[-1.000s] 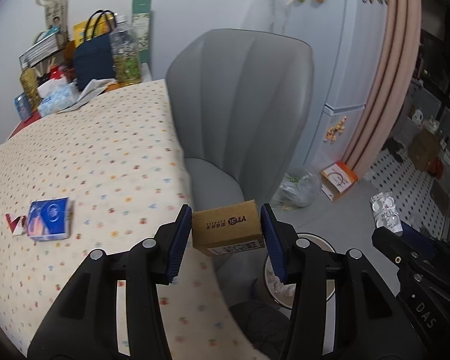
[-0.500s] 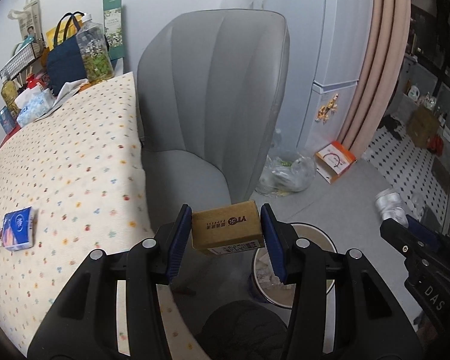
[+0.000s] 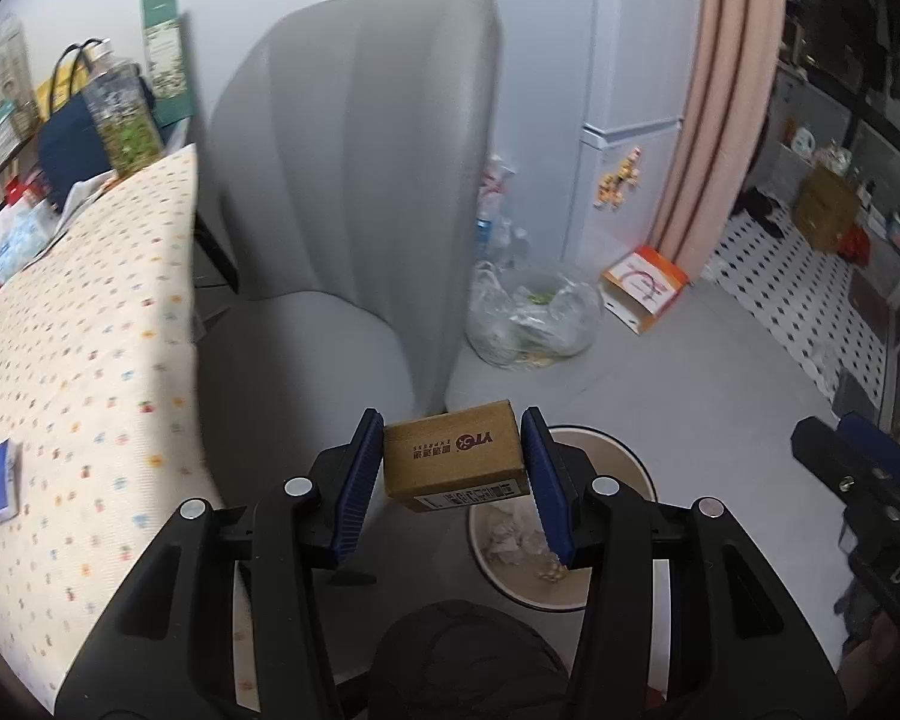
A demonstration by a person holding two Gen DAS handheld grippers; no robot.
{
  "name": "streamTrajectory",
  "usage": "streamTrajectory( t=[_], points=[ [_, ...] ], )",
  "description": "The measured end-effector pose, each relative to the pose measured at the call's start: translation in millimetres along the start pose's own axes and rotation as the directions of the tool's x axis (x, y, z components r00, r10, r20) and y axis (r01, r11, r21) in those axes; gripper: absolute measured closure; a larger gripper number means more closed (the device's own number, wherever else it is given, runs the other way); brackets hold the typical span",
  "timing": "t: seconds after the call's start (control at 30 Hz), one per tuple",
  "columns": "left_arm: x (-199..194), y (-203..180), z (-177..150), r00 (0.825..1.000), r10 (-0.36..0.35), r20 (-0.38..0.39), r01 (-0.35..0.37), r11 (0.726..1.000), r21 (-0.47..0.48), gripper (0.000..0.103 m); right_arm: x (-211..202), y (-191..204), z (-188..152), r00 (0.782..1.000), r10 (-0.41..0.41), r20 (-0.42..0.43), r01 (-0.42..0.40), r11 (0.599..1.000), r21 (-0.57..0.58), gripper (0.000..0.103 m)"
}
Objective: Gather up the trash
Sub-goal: 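Open the right tool over the bin while the left tool releases the box into it, then move both tools back toward the blue tissue pack and paper scrap on the table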
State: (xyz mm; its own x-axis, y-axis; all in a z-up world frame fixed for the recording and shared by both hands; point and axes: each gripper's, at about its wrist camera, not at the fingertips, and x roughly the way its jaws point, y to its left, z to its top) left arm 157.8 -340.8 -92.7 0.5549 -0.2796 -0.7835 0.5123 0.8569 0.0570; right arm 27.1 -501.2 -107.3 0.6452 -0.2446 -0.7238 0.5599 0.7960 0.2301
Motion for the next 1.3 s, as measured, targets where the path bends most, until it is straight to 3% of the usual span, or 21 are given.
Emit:
streamTrajectory(
  t=[0.33, 0.4, 0.47, 0.53, 0.9, 1.3],
  points=[
    [17, -47, -1, 0.996, -0.079, -0.046, 0.082, 0.994, 0.066, 0.055, -8, -46, 1, 0.998, -0.063, 0.009, 0.062, 0.996, 0.069, 0.045],
    [19, -52, 0, 0.993, -0.102, -0.057, 0.106, 0.992, 0.066, 0.045, -8, -49, 0, 0.998, -0.064, 0.010, 0.063, 0.995, 0.077, 0.045],
    [19, -52, 0, 0.993, -0.104, -0.046, 0.107, 0.993, 0.056, 0.015, -8, -52, -1, 0.998, -0.064, 0.010, 0.063, 0.995, 0.083, 0.045],
    [15, -47, 2, 0.996, -0.088, -0.027, 0.089, 0.995, 0.041, 0.009, -6, -52, -1, 0.998, -0.062, 0.005, 0.062, 0.994, 0.086, 0.045],
    [-15, 3, 7, 0.999, -0.040, 0.027, 0.042, 0.997, -0.067, 0.006, -8, -23, 1, 1.000, -0.013, 0.011, 0.012, 0.999, 0.031, 0.038],
    [-74, 90, -11, 0.991, 0.037, 0.126, -0.010, 0.977, -0.212, 0.006, -44, 66, -3, 0.996, 0.061, 0.064, -0.053, 0.992, -0.118, 0.020]
  ],
)
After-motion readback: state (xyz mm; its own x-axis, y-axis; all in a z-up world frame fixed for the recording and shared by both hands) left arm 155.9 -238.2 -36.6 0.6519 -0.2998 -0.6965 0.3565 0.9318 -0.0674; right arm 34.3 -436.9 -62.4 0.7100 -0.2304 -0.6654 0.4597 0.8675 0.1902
